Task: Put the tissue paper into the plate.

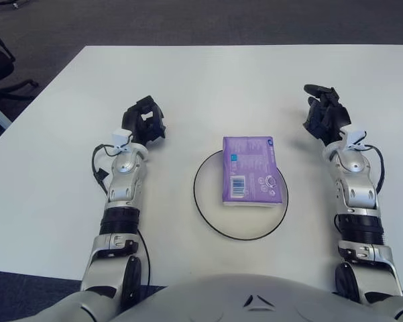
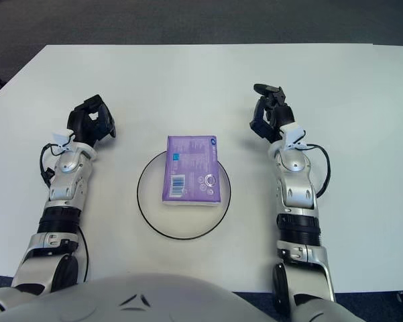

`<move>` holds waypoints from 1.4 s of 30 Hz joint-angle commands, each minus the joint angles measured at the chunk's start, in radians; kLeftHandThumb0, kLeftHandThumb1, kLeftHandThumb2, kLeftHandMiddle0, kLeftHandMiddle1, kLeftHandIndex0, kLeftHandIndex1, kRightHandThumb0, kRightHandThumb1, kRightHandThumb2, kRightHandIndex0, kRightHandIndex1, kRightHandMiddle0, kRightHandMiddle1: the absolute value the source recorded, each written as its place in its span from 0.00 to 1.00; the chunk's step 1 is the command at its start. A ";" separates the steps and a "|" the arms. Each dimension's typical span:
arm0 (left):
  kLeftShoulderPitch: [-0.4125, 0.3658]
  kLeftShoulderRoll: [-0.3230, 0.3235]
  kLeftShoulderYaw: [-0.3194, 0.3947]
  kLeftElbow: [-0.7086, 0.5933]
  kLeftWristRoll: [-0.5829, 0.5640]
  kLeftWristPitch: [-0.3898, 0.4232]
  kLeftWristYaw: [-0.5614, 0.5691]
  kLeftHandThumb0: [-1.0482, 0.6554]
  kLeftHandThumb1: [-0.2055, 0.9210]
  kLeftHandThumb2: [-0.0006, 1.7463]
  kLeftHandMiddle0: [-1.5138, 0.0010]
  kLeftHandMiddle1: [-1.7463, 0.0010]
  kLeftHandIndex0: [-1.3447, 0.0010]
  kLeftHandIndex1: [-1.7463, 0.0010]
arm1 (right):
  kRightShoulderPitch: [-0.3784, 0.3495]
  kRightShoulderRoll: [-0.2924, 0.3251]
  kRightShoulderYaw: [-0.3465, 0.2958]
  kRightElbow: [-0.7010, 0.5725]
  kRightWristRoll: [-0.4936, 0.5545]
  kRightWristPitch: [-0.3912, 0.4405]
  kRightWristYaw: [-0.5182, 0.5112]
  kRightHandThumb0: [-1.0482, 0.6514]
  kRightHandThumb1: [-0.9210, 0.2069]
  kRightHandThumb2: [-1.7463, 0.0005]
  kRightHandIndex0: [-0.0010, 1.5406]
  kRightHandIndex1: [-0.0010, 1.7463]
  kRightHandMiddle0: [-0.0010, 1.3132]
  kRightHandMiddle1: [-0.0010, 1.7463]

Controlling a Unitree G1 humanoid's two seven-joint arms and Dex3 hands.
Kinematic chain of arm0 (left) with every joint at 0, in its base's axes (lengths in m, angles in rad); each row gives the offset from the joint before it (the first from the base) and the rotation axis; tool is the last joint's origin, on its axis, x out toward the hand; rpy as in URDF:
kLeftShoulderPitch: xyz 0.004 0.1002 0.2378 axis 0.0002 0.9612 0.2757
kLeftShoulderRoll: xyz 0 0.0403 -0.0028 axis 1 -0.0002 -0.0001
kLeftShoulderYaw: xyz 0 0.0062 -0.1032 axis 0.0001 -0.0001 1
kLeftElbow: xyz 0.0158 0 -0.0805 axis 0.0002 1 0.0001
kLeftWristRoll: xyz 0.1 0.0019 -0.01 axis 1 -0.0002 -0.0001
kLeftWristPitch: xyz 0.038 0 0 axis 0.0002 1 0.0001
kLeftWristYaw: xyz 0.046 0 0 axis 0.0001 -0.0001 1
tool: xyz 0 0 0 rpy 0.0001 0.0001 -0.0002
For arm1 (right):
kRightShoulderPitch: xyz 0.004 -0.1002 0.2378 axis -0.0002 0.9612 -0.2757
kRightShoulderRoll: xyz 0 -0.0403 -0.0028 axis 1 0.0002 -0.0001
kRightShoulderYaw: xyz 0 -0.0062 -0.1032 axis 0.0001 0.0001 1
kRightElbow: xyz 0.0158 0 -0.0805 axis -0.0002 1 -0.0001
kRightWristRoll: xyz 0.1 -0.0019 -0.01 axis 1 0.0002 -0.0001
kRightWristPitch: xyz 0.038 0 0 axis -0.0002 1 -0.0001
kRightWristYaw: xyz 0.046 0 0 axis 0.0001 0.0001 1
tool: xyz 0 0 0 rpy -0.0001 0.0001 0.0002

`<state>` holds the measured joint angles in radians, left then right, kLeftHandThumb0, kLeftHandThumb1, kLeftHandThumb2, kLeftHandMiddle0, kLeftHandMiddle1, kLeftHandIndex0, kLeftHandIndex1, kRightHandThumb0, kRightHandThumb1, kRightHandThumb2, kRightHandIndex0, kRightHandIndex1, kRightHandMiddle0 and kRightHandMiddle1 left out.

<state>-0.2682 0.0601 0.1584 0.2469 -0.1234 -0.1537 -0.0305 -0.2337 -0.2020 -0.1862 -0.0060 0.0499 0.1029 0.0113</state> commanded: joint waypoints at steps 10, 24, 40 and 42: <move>0.139 -0.047 0.004 0.037 -0.033 -0.018 -0.008 0.38 0.80 0.54 0.11 0.00 0.24 0.00 | 0.105 0.093 0.004 0.031 0.073 0.039 -0.037 0.40 0.00 0.70 0.20 0.72 0.15 0.99; 0.147 -0.049 0.001 0.016 -0.041 -0.013 -0.017 0.38 0.80 0.54 0.11 0.00 0.23 0.00 | 0.116 0.072 0.024 0.150 0.094 0.021 0.029 0.39 0.23 0.50 0.39 0.96 0.27 1.00; 0.153 -0.052 -0.004 -0.004 -0.034 0.009 -0.007 0.38 0.82 0.53 0.12 0.00 0.25 0.00 | 0.110 0.063 0.038 0.242 0.101 -0.062 0.114 0.38 0.32 0.42 0.58 1.00 0.33 1.00; 0.155 -0.053 -0.004 -0.004 -0.031 0.013 -0.001 0.38 0.81 0.53 0.12 0.00 0.25 0.00 | 0.113 0.063 0.044 0.238 0.095 -0.063 0.114 0.37 0.33 0.42 0.59 1.00 0.33 1.00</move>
<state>-0.2393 0.0476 0.1599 0.1875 -0.1559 -0.1576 -0.0438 -0.2239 -0.1868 -0.1621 0.1632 0.1440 0.0389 0.1191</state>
